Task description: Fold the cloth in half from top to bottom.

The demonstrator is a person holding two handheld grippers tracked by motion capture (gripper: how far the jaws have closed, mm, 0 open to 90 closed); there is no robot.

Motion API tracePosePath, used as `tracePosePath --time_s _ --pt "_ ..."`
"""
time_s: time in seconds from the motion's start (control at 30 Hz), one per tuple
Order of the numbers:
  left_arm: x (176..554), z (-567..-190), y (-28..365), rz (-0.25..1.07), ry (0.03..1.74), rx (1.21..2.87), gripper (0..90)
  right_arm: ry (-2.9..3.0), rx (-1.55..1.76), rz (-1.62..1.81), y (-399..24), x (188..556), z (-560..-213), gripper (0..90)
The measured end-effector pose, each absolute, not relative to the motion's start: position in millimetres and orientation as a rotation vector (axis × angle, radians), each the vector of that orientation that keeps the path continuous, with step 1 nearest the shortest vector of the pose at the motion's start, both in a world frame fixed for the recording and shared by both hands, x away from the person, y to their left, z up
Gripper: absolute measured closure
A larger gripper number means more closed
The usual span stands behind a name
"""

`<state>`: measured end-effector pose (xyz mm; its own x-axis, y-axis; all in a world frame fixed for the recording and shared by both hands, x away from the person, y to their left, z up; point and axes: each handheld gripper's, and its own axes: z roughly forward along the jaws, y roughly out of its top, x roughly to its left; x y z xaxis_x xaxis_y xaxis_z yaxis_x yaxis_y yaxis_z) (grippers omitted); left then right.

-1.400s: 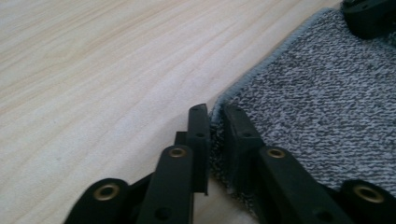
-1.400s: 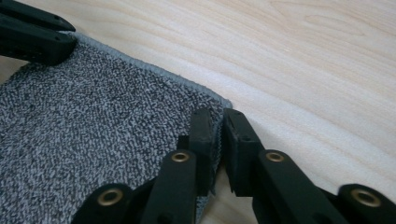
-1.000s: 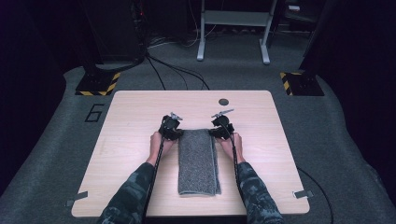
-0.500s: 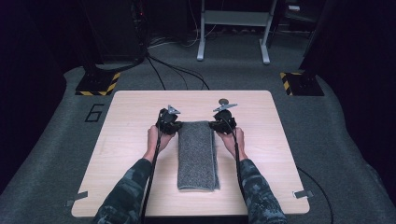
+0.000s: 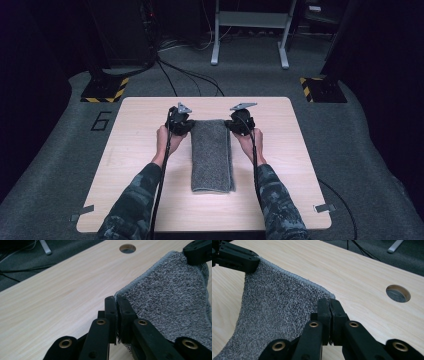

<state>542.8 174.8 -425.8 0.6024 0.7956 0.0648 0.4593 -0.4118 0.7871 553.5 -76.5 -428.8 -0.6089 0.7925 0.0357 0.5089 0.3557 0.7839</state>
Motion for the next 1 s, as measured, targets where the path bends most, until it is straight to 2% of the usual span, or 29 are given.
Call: tracePosePath --time_s 0.47,1.0 --pt "536 -406 178 0.589 0.944 2.014 87.2 2.230 1.084 1.188 -80 545 -406 88.3" --pt "493 -430 179 0.494 0.852 2.059 87.1 2.291 1.002 1.190 -94 495 -430 87.9"
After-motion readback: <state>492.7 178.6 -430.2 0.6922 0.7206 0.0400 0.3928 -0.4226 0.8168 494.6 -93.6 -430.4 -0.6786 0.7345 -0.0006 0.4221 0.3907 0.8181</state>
